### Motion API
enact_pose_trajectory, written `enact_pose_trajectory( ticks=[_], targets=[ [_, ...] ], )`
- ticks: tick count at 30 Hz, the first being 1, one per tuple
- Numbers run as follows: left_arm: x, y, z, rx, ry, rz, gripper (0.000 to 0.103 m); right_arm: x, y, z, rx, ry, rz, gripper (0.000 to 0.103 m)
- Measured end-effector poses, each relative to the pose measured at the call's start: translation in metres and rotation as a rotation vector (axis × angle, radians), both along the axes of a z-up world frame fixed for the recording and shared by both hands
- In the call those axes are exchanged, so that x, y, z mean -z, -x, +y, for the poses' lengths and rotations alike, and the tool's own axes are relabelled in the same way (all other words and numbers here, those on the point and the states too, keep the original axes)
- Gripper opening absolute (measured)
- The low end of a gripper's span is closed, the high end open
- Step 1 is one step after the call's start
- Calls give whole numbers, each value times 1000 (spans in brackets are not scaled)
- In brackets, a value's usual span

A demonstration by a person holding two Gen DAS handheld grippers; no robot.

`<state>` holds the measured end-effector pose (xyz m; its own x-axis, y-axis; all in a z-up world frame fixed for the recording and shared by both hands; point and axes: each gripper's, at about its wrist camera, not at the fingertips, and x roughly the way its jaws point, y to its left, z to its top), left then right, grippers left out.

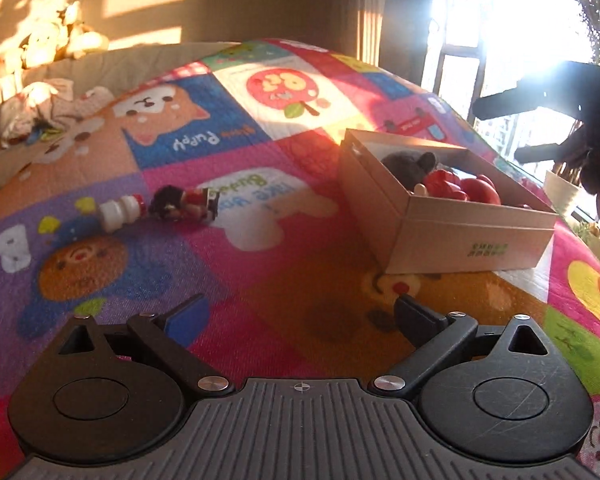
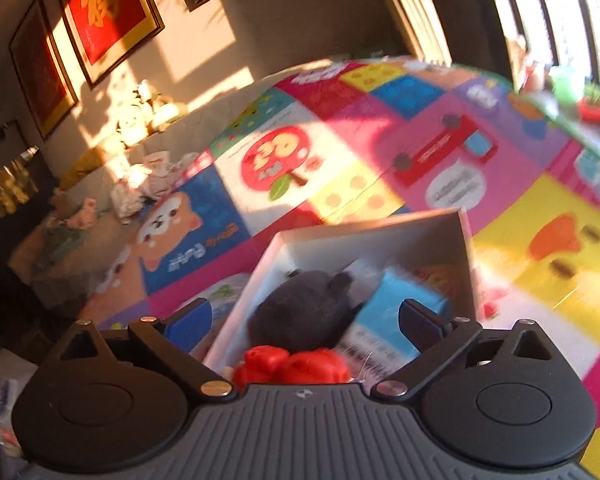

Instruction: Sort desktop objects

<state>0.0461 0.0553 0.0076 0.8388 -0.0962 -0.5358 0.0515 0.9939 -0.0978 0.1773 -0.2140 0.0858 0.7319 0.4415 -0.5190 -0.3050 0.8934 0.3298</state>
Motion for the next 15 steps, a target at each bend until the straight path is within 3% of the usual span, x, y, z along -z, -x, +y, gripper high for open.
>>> enact_pose_trajectory(
  ticks=[8,12,15],
  targets=[
    [-3,3,8,-54,7,-20,102,-12,7,42,-81,77,-8,100],
    [-8,7,33,-263,-120,-55,102,-13,15,103,-218,165,-28,93],
    [-9,12,66,-402,-94,-46,101,-8,10,153,-316,206,-5,84]
  ],
)
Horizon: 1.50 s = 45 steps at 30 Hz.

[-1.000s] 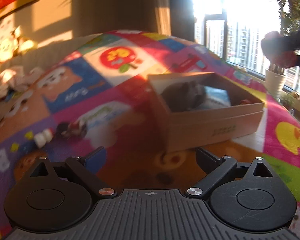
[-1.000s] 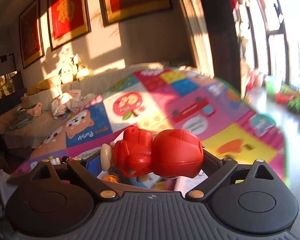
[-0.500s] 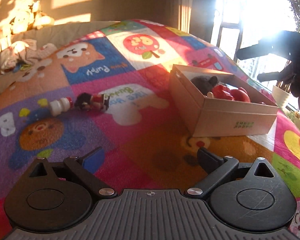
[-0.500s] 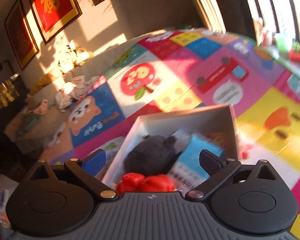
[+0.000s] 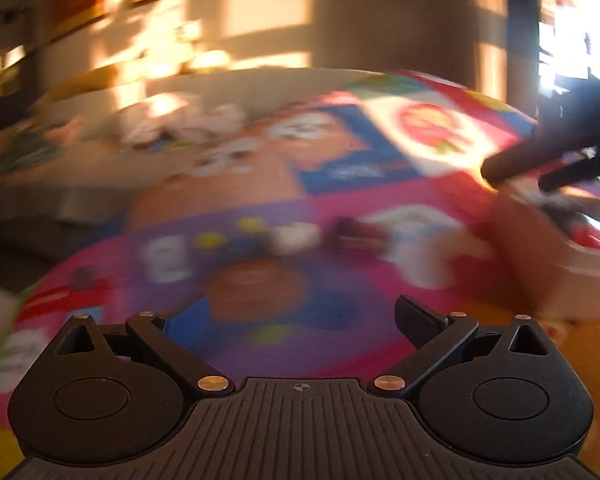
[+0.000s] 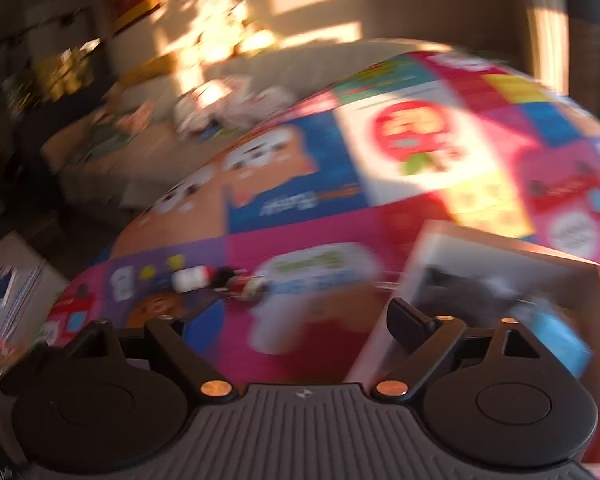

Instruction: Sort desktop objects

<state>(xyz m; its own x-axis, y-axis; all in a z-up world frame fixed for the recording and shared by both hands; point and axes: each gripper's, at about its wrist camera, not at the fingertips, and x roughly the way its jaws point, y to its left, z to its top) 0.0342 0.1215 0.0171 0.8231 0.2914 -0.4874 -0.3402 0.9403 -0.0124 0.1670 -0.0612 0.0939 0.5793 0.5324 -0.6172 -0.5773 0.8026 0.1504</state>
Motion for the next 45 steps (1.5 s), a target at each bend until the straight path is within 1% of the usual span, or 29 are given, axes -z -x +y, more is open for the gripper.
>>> enact_pose_trajectory(
  ticks=[2,4,7,9,10,11,12,13,15,17,20,22,25,28,30,33,35,36,37,38,40,42,44,45],
  targets=[
    [2,2,13,-25,18,17,102,7,-8,34,-36,20,16,79],
    [4,3,20,-10,65,28,102,16,-17,68,-72,45,14,79],
    [5,3,16,11,53,19,102,37,-29,115,-123,130,-75,79],
    [6,3,15,16,50,18,102,54,-38,138,-147,190,-99,79],
    [6,2,17,16,59,19,102,63,-43,147,-153,218,-94,76],
    [7,3,19,14,71,21,102,70,-46,152,-155,242,-86,61],
    [7,3,22,10,84,22,102,77,-50,156,-158,268,-70,60],
    [8,3,23,7,95,23,102,80,-52,156,-152,274,-63,60],
    [8,3,24,5,106,25,102,78,-49,147,-151,251,-58,59],
    [8,3,24,6,104,25,102,69,-40,132,-147,222,-55,59],
    [8,3,24,5,98,26,102,43,-16,96,-157,125,-39,59],
    [8,3,24,4,95,27,102,26,8,64,-179,75,-35,59],
    [8,2,22,6,82,33,102,13,51,19,-203,94,-73,59],
    [7,-1,18,30,65,37,102,17,82,-20,-196,163,-67,59],
    [6,-6,15,65,71,38,102,32,97,-42,-166,223,-78,59],
    [3,-22,11,100,78,41,102,53,106,-66,-82,294,-138,59],
    [1,-37,9,92,63,56,102,61,106,-78,13,310,-170,60],
    [0,-45,9,80,61,67,101,63,105,-86,55,291,-165,62],
    [-1,-53,11,69,69,76,101,63,104,-95,85,254,-148,66],
    [-2,-62,12,55,84,84,101,63,106,-104,113,206,-133,73],
    [-3,-78,16,26,105,99,99,66,112,-119,158,134,-128,79],
    [-1,-98,19,-14,97,125,84,72,119,-127,187,86,-128,80],
    [4,-118,20,-56,90,159,83,79,127,-136,203,55,-130,84],
    [7,-128,21,-76,89,174,83,82,129,-140,210,44,-134,84]
  ],
)
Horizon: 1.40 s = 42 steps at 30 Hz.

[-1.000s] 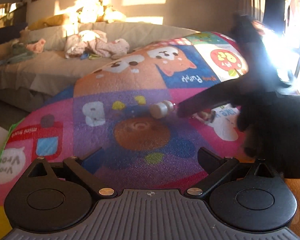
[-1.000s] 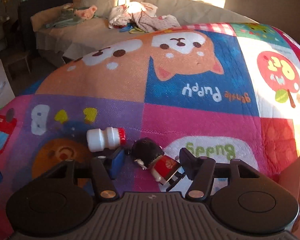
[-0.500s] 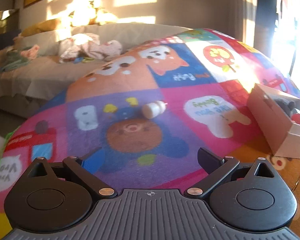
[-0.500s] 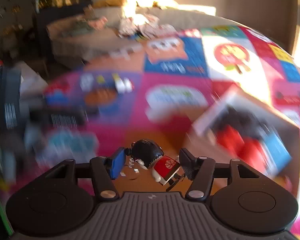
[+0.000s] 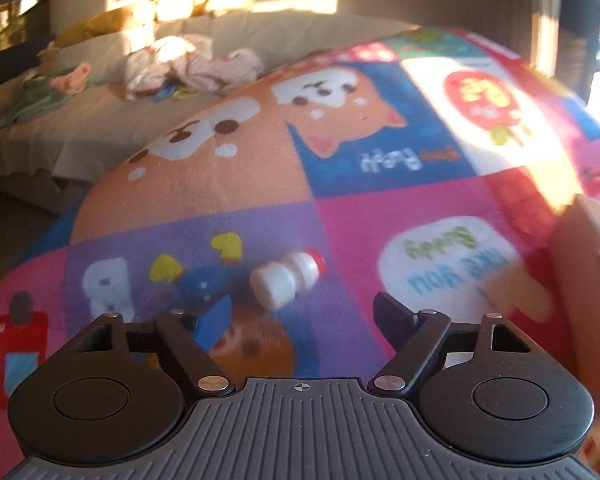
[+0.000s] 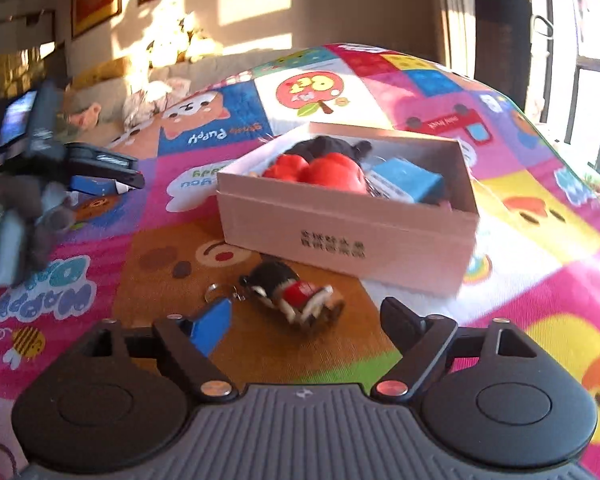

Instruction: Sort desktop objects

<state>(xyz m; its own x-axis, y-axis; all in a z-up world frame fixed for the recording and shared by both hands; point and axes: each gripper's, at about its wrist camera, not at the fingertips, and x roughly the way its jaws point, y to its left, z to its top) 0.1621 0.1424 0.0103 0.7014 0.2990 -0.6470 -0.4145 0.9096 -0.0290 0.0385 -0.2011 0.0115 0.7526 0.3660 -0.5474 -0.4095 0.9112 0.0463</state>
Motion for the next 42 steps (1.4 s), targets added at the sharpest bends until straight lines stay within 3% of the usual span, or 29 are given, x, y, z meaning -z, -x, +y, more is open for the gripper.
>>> enact_pose_trajectory(
  ticks=[1,4,7,13,20,26,31,36,42],
  targets=[
    [3,-7,1,-14,0,14,82,1,1,-4,5,-17,1,85],
    [5,-22,0,-27,-28,26,75,-3,2,-12,23,-85,-34,98],
    [2,-28,-7,10,-65,28,52,-2,0,-16,12,-112,-21,98],
    [-6,-15,-34,113,-115,7,52,0,-10,-20,10,-162,29,100],
    [-22,78,-106,469,-11,-49,52,3,-15,-20,26,-171,55,102],
    [-8,125,-143,637,-7,4,54,6,-20,-18,65,-143,88,103],
    [-1,132,-149,638,-55,26,58,9,-27,-16,112,-117,127,103],
    [2,140,-145,633,-98,36,73,11,-28,-15,121,-106,131,103],
    [1,135,-132,557,-121,27,75,11,-29,-15,126,-104,138,103]
  ],
)
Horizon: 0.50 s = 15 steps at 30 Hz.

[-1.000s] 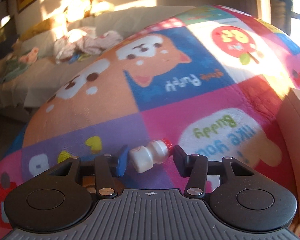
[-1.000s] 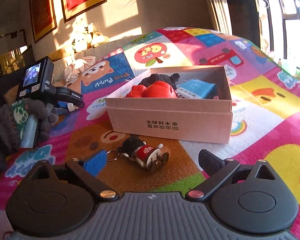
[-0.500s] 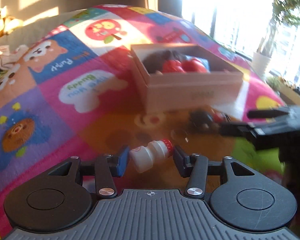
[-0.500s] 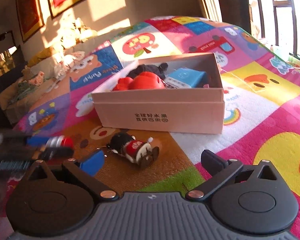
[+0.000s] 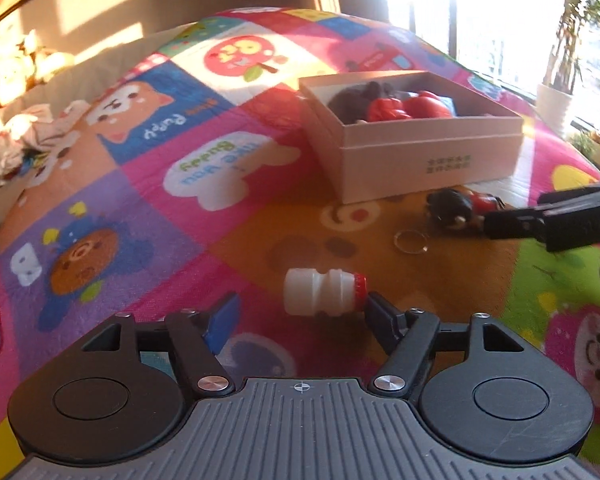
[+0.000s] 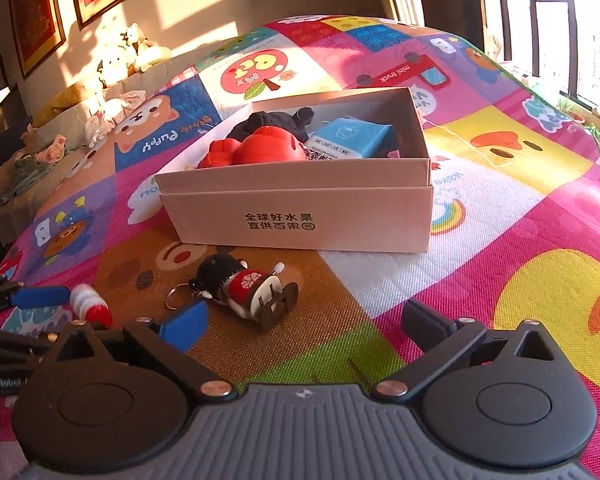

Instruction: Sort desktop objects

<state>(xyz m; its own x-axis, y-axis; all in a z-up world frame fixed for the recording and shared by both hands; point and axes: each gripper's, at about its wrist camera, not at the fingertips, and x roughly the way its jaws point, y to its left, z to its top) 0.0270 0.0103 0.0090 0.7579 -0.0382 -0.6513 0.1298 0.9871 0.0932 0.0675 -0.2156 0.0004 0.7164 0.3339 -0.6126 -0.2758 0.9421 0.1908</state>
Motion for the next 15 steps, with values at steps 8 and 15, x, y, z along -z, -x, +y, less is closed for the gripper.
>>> enact_pose_trajectory(
  ticks=[8,15],
  targets=[
    [2,-7,-8,52,55,17,76,0,-2,2,1,5,6,103],
    [3,-8,-9,67,78,10,76,1,-2,3,1,12,6,103]
  ],
)
